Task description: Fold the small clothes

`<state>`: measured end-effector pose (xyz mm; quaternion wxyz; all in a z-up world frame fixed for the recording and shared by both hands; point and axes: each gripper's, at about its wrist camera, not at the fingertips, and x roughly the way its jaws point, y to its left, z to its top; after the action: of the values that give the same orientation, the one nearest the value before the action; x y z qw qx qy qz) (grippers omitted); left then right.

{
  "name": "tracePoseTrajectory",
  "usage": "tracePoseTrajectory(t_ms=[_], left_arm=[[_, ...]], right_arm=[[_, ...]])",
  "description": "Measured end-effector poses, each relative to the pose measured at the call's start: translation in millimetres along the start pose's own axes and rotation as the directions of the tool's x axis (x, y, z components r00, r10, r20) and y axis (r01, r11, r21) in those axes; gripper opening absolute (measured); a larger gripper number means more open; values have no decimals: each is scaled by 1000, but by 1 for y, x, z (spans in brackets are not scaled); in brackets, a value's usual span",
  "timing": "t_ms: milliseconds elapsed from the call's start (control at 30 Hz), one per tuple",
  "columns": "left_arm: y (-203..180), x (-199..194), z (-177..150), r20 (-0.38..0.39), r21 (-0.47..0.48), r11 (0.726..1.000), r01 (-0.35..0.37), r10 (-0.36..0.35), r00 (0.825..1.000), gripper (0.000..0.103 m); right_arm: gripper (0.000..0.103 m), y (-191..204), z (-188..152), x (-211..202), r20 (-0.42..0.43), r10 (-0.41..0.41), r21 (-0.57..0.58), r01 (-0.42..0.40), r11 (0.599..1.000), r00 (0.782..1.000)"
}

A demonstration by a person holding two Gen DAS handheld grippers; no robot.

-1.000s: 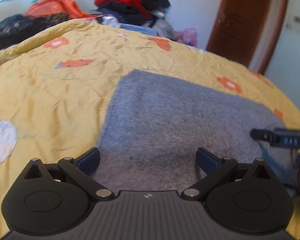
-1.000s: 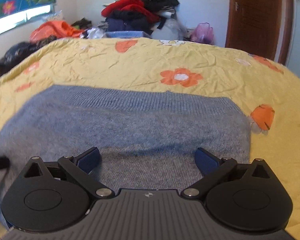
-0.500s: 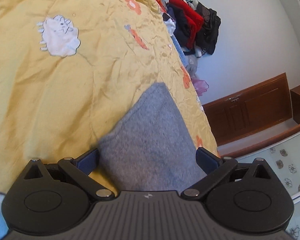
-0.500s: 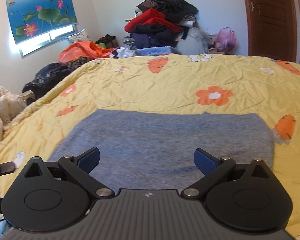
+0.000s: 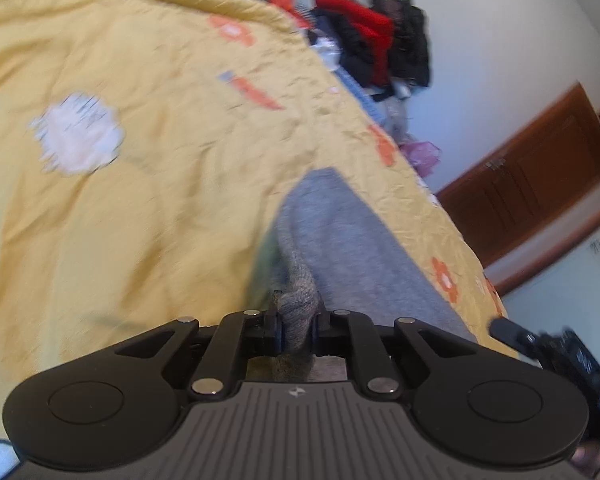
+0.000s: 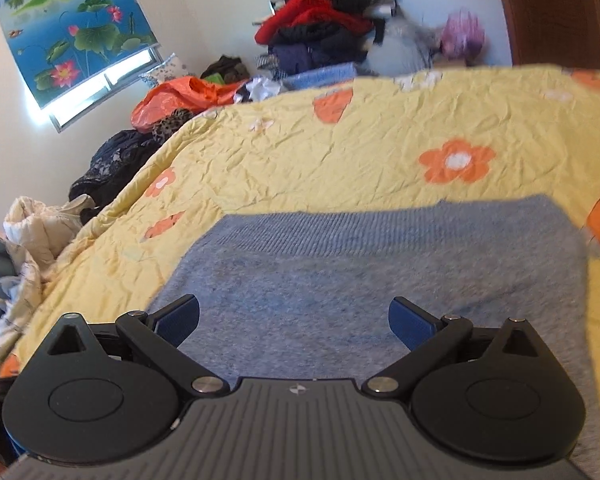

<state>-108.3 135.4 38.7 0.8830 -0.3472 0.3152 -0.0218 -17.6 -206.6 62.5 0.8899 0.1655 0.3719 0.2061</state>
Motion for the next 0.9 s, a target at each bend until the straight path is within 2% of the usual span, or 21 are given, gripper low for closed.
tracePoseTrajectory(t_ms=[67, 100, 133, 200, 267, 367, 433, 500, 567, 600, 633, 667, 767, 833, 900], left_arm=[[-31, -4, -1, 15, 158, 987, 41, -44, 999, 11], [-50, -5, -5, 19, 256, 965, 58, -65, 998, 11], [-70, -5, -12, 16, 363, 929, 75, -87, 996, 11], [-96, -2, -30, -2, 506, 856, 104, -119, 993, 11], [-112, 3, -47, -36, 581, 804, 127, -131, 991, 11], [-117, 8, -59, -77, 617, 773, 147, -127, 989, 11], [-118, 12, -61, -93, 625, 767, 148, -115, 989, 11], [-117, 14, -61, -101, 629, 763, 145, -104, 989, 11], [-118, 14, -62, -98, 641, 755, 139, -100, 990, 11], [-120, 14, -63, -99, 645, 751, 140, -99, 990, 11], [-122, 14, -63, -100, 650, 747, 141, -100, 990, 11], [-125, 14, -64, -102, 654, 743, 143, -102, 990, 11], [-141, 16, -68, -140, 672, 715, 193, -134, 981, 11], [-161, 19, -75, -184, 692, 675, 258, -181, 966, 11], [-185, 25, -87, -243, 701, 627, 341, -239, 940, 11]], right_arm=[[102, -4, 7, 13, -79, 96, 67, -91, 994, 992], [102, -5, 10, 20, -124, 156, 103, -143, 984, 980], [102, -6, 14, 28, -163, 211, 135, -190, 972, 964], [101, -5, 21, 43, -210, 309, 188, -271, 944, 928], [100, -1, 30, 54, -225, 359, 215, -313, 925, 906], [98, 9, 44, 71, -270, 391, 212, -342, 915, 880], [94, 20, 52, 83, -298, 374, 167, -338, 926, 878], [85, 29, 58, 95, -322, 341, 113, -322, 940, 883], [55, 35, 60, 112, -372, 291, 67, -287, 956, 882], [50, 35, 58, 117, -395, 266, 52, -267, 962, 879], [41, 31, 55, 120, -396, 255, 36, -263, 964, 882], [26, 27, 52, 117, -384, 256, 18, -270, 963, 887], [23, 9, 53, 89, -322, 288, 8, -302, 953, 902], [23, -11, 59, 60, -279, 292, -15, -308, 951, 915], [23, -35, 63, 26, -239, 271, -46, -290, 956, 932]])
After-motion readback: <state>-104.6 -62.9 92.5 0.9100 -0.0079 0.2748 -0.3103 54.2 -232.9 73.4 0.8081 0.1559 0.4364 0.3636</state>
